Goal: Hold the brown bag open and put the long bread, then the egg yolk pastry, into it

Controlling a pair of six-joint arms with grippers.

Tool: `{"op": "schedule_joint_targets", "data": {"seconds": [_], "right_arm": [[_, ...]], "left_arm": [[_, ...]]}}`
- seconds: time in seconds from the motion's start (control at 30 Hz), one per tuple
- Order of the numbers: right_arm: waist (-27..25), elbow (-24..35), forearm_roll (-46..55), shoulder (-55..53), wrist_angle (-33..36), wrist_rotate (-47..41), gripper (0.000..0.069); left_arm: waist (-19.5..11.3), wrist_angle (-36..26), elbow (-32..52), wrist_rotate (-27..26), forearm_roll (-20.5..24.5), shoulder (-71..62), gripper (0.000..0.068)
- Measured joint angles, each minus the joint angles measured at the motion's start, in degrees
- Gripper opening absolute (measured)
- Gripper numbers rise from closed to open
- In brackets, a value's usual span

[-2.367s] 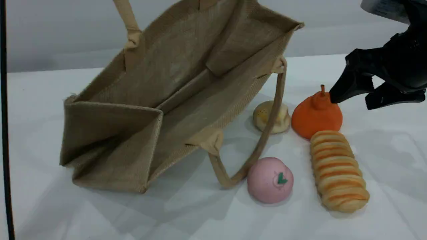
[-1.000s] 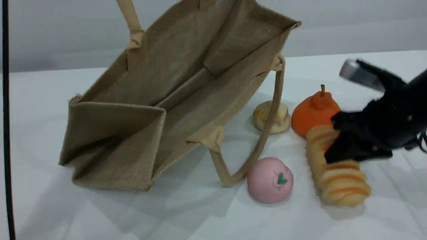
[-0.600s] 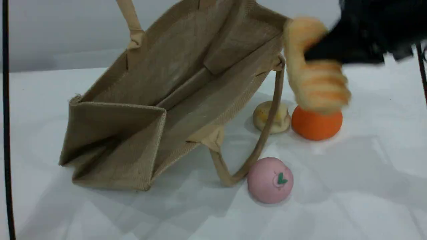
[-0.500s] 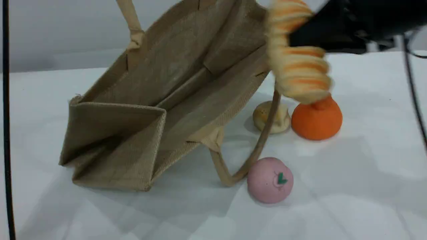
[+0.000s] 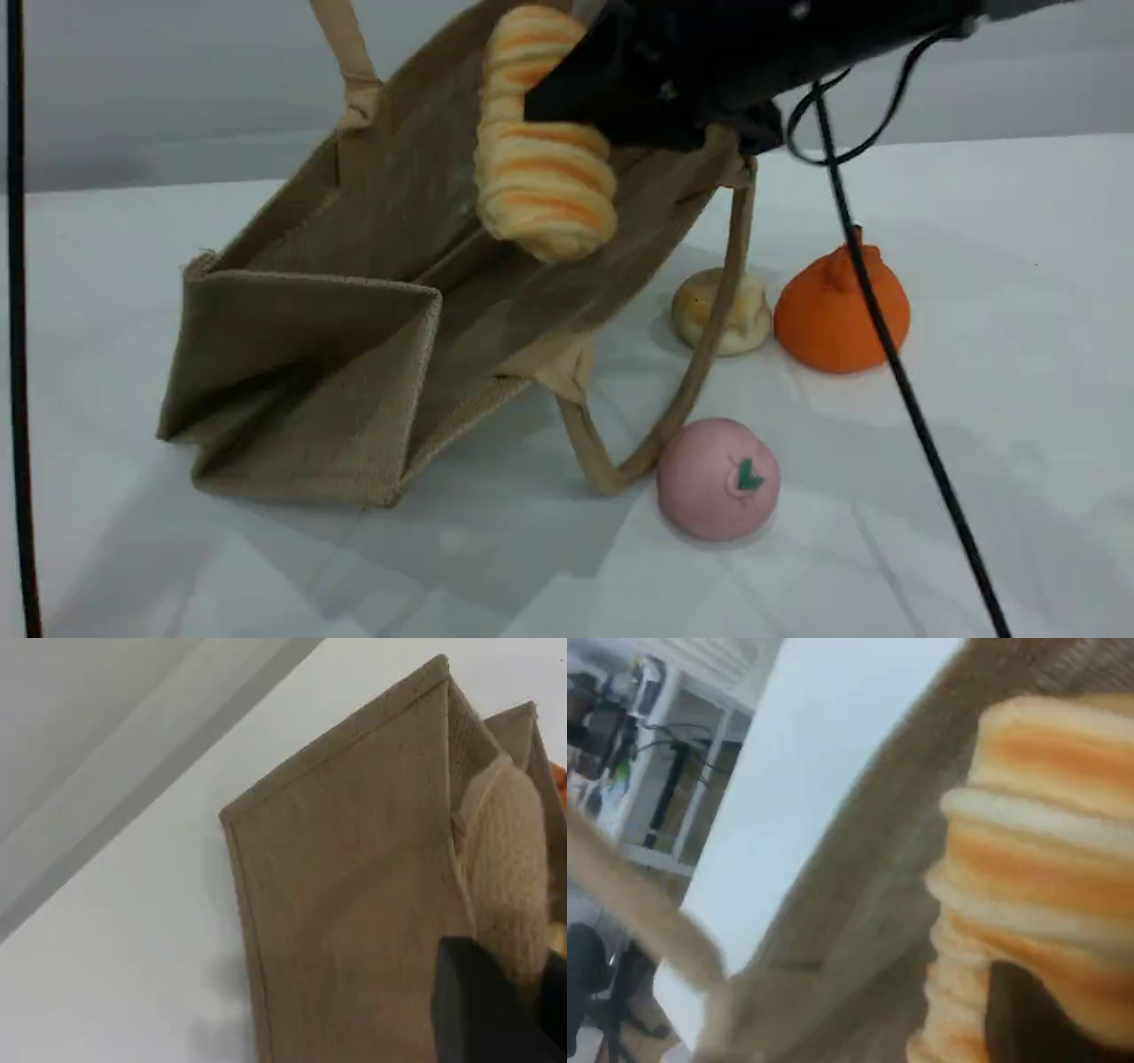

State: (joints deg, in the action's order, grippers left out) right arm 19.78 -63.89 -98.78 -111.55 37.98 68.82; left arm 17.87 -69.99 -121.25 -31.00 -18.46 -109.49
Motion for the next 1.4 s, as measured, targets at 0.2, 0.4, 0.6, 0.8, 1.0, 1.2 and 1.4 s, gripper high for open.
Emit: {"op": "schedule_joint_targets", "data": {"seconds": [0.2, 0.4, 0.6, 0.8, 1.0, 1.2, 1.4], "right_arm": [[0.85, -4.48, 0.0, -4.41, -4.14, -2.49, 0.0099], [2.09, -8.27, 2.72, -6.8, -4.05, -2.44, 0.0099], [2.58, -9.28, 3.09, -7.35, -3.38, 0.27, 0.0173], [2.52, -9.28, 2.54, -7.29, -2.29, 1.93, 0.0459], [0.42, -9.23, 2.65, -5.43, 4.1, 1.68, 0.0559], [-3.36, -9.18, 2.79, -4.73, 9.21, 1.73, 0.056], [-3.76, -9.18, 3.23, -4.73, 11.32, 1.73, 0.056]], "left_arm": [[0.0, 0.0, 0.0, 0.0, -1.25, 0.0, 0.0094], [0.0, 0.1, 0.0, 0.0, -1.25, 0.0, 0.0094], [0.0, 0.1, 0.0, 0.0, -1.07, 0.0, 0.0094], [0.0, 0.1, 0.0, 0.0, -0.91, 0.0, 0.0094], [0.0, 0.05, 0.0, 0.0, 0.92, 0.0, 0.0094], [0.0, 0.05, 0.0, 0.0, 0.63, 0.0, 0.0094], [0.0, -0.01, 0.0, 0.0, 0.53, 0.0, 0.0094]]}}
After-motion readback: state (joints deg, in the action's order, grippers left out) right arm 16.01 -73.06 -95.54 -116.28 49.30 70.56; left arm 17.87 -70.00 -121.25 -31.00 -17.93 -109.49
